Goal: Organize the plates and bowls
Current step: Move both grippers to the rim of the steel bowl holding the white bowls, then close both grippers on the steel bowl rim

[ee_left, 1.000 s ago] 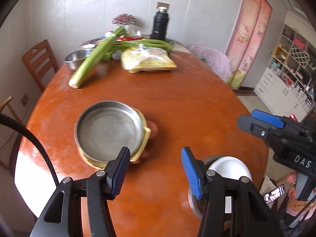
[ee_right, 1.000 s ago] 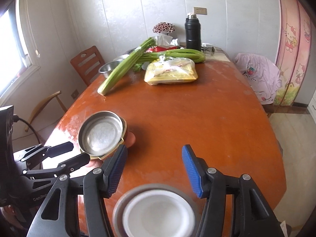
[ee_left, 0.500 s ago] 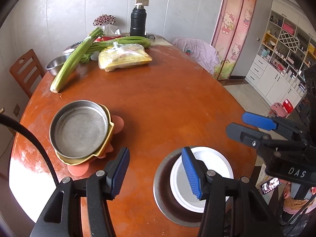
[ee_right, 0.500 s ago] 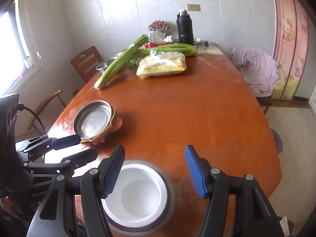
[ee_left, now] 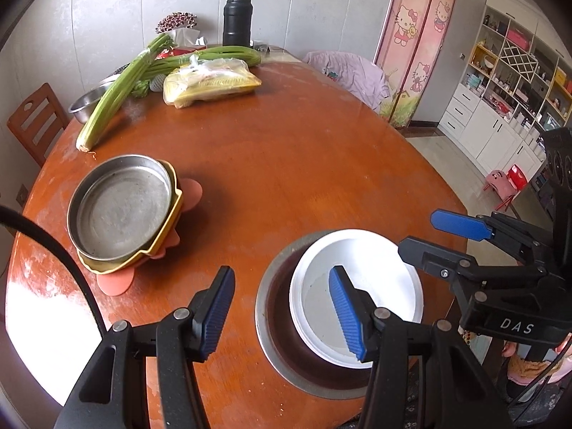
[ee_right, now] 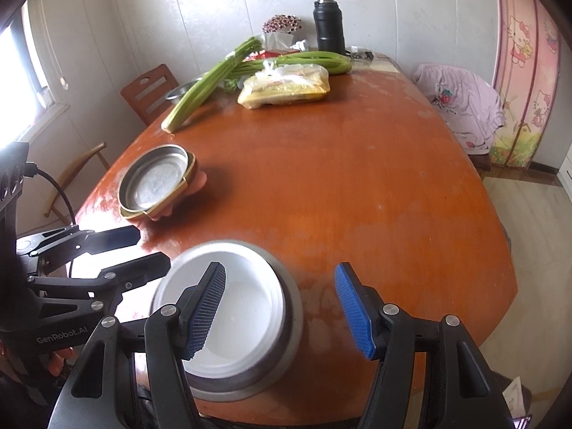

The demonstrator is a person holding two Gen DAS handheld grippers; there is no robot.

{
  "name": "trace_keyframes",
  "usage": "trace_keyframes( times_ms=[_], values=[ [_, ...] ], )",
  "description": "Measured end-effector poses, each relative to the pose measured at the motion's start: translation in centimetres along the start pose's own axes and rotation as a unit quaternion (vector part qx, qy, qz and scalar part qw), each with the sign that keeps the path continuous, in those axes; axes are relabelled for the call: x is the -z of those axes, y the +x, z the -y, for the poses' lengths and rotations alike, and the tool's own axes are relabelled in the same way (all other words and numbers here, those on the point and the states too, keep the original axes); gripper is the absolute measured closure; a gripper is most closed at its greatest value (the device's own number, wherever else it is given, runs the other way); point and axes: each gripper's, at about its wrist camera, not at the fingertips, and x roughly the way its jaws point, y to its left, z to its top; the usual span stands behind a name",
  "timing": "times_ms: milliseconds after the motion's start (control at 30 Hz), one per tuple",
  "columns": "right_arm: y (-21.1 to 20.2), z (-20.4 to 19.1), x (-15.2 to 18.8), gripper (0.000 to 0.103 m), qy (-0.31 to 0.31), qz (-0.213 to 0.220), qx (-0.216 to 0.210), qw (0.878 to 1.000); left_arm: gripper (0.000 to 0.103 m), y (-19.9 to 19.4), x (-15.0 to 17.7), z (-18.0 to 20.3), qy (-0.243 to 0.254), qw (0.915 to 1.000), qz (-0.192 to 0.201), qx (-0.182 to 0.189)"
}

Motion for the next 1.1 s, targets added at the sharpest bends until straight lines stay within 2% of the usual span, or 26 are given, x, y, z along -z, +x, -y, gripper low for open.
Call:
trace_keyframes(
  times_ms=[333,767,900,1100],
  values=[
    [1.8,0.1,1.4,0.038,0.011,-0.029,-0.003,1.0,0.048,1.4,1.1,-0.6,-0.021,0.9994,-0.023,0.016],
    [4.1,0.0,2.7,0.038,0.027,-0.064,-0.023,0.997,0.048,3.2,2.0,-0.1,-0.02,0.9987,-0.046,0.01],
    [4.7,-0.4,3.1,0.038,0.025,-0.073,-0.029,0.997,0.042,3.4,2.0,-0.2,-0.018,0.9989,-0.043,0.001],
    [5.4,-0.2,3.4,0.037,0.042,-0.085,-0.05,0.994,0.04,3.6,2.1,-0.6,-0.024,0.9988,-0.043,0.001]
  ],
)
